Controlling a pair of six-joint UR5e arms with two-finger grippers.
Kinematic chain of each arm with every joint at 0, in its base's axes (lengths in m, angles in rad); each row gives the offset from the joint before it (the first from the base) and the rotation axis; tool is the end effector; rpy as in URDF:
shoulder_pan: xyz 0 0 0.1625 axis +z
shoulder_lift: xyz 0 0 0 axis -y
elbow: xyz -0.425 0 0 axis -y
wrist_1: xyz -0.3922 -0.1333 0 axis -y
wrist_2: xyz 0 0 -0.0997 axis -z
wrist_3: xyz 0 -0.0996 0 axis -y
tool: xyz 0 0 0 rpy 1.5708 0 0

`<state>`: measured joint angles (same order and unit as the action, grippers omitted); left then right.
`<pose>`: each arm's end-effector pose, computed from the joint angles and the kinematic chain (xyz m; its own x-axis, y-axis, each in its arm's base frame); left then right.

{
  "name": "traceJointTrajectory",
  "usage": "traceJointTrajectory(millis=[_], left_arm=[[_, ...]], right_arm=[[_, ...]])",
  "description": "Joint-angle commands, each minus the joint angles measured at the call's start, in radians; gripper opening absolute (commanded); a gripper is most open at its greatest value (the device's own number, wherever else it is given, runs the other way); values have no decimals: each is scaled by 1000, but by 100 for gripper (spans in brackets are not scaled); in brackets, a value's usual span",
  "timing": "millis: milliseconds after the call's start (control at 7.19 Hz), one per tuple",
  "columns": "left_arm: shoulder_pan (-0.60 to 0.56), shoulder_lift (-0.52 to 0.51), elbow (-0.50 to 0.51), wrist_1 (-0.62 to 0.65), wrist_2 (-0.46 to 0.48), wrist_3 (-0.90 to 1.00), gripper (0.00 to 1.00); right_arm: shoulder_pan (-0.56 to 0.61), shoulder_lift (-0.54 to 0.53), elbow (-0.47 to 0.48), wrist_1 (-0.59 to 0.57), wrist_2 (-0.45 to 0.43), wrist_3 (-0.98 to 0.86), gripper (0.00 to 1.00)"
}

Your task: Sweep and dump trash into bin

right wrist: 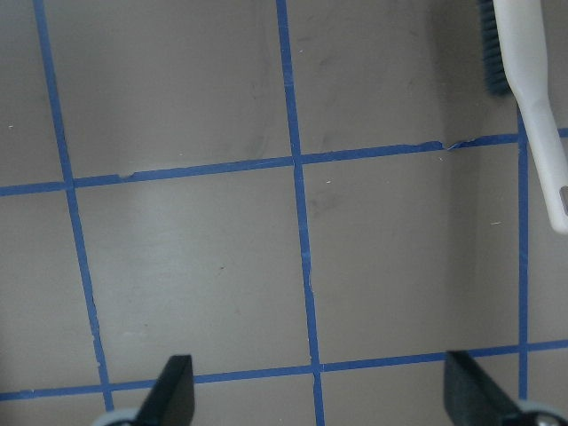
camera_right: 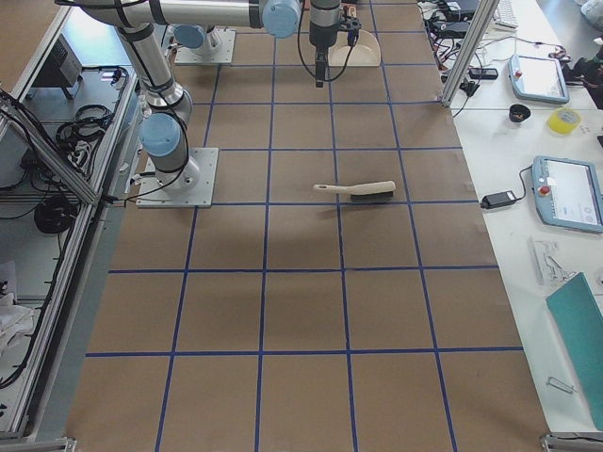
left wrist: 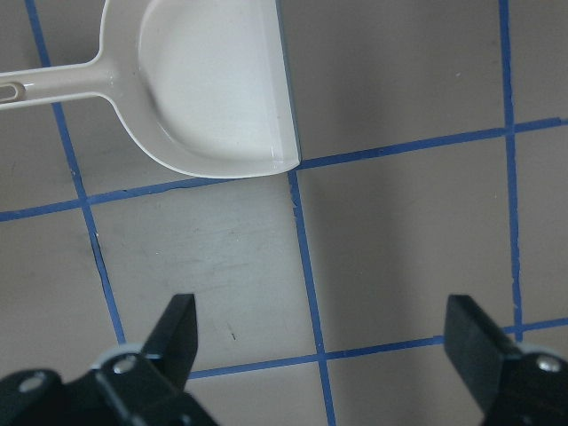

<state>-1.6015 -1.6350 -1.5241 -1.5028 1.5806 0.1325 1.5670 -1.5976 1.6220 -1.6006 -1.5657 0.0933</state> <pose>-0.1483 -0.5197 0.4853 -0.9867 0.1618 -0.0164 0.1624 0.9855 -0.0487 0.1320 -0.4814 0.4787 -0.9953 0.0969 -0.0056 0.0969 0.9953 -0.0049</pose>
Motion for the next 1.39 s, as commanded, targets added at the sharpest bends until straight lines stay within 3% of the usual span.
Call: traceJointTrajectory(millis=[0, 835, 1252], left_arm=[[0, -5, -1, -29, -4, 1, 100], [6, -29, 2, 16, -5, -28, 100], [125, -55, 1, 357, -16, -301, 100]], right_arm=[[1, -8, 1, 19, -2, 2, 100], [1, -19, 1, 33, -4, 3, 100], [1, -25, -1, 36, -4, 5, 100]])
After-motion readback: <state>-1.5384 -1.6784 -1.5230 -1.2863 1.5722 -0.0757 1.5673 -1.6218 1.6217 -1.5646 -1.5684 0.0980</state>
